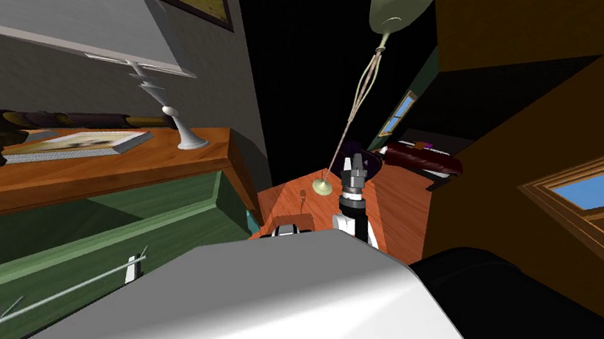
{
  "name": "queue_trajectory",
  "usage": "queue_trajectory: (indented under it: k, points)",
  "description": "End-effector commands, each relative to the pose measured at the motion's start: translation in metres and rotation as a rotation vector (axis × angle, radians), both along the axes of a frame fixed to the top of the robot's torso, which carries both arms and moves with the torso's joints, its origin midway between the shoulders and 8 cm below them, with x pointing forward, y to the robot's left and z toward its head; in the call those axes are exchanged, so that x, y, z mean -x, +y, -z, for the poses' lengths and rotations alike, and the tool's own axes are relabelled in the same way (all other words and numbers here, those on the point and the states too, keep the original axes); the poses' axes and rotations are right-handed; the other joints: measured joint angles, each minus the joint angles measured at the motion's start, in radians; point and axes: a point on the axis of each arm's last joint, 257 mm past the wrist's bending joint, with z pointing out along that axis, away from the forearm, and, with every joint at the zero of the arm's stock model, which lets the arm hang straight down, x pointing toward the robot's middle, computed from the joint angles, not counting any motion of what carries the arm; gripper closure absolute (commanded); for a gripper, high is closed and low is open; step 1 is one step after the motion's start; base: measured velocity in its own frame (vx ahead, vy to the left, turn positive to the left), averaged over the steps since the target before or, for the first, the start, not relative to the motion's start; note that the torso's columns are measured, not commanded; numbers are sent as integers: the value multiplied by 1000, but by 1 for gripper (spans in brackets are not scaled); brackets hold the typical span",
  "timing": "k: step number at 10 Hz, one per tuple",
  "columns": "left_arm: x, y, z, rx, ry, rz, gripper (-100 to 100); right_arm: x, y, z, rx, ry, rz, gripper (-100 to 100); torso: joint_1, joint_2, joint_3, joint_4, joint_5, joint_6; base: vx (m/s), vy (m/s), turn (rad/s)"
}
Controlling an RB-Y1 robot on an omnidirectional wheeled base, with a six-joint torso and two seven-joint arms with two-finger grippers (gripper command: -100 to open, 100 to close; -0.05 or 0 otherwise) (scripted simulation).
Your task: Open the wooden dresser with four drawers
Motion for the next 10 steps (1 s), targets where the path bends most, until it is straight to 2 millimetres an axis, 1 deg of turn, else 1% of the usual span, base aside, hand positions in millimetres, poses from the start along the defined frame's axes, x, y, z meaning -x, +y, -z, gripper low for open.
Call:
queue_trajectory:
  k: [1, 2, 3, 4, 5, 10]
  points:
    - [-20, -7, -13, -5, -7, 32, -100, 0, 0, 0, 0, 0, 0, 0, -1, 1, 0, 1, -2, -1, -20, 11, 67]
    - [-32, -11, -13, -13, 16, 51, -100, 0, 0, 0, 0, 0, 0, 0, -3, 2, 0, 2, -4, 0, -28, 7, 121]
    - [-35, -14, -21, -11, -6, 59, -100, 0, 0, 0, 0, 0, 0, 0, -4, 4, 0, 3, -5, -2, -29, 6, 95]
    - [-33, -13, -8, -1, 27, 51, -100, 0, 0, 0, 0, 0, 0, 0, -7, 5, 0, 4, -7, 0, -8, 7, 1]
    - [-34, -14, -6, 0, 34, 52, 0, 0, 0, 0, 0, 0, 0, 0, -7, 3, 1, 2, -4, 0, 0, 0, 0]
    - [-32, -13, 0, 6, 57, 48, 0, 0, 0, 0, 0, 0, 0, 0, 0, -1, 0, -1, 2, 1, 0, 0, 0]
